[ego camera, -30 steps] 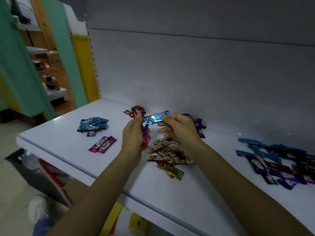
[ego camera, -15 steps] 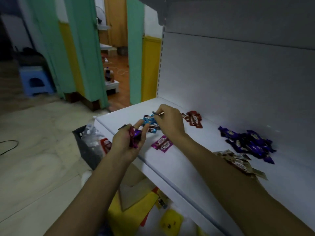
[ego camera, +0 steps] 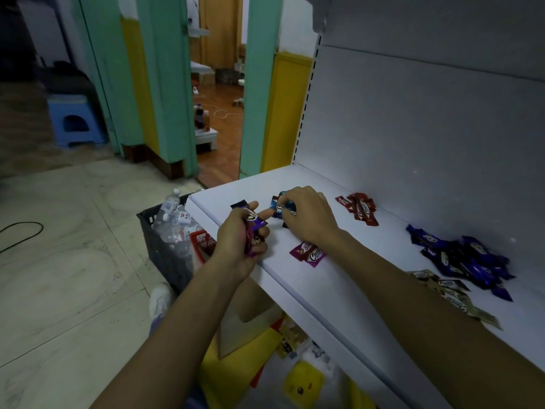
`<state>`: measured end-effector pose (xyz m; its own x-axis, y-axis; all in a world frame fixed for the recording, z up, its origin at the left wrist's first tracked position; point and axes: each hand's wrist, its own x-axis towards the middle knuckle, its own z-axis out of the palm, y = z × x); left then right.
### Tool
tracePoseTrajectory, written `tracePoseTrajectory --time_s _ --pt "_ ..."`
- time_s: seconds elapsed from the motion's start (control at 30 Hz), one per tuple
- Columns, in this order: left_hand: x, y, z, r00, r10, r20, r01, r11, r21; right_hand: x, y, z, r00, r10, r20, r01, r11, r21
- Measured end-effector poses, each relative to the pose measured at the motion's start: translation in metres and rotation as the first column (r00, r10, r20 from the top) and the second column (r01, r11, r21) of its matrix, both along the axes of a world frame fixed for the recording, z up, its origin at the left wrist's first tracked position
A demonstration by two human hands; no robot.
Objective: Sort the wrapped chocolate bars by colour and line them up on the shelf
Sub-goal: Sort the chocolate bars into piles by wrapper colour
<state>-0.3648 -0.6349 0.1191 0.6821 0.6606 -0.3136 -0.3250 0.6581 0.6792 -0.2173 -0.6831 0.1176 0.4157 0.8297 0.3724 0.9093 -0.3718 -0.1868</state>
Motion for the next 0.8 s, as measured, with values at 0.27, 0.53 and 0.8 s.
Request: tracePoseTrajectory --time_s 0.27,0.53,0.8 --pt "0.004 -0.004 -0.002 0.971 0.073 -0.226 0.044 0.880 0.473 -0.023 -0.015 0.023 0.654 0.229 -0.721 0.006 0.951 0.308" --pt "0.031 -0.047 0.022 0.976 -0.118 -0.184 0.178 0.917 0.358 -0.007 -0.066 0.041 0.369 0.263 -0.891 0.317 0.866 0.387" --pt "0.089 -0.122 0.031 0.912 -0.394 -0.116 0.409 0.896 0.171 0.043 -0.187 0.037 0.408 0.078 -0.910 0.675 0.645 0.357"
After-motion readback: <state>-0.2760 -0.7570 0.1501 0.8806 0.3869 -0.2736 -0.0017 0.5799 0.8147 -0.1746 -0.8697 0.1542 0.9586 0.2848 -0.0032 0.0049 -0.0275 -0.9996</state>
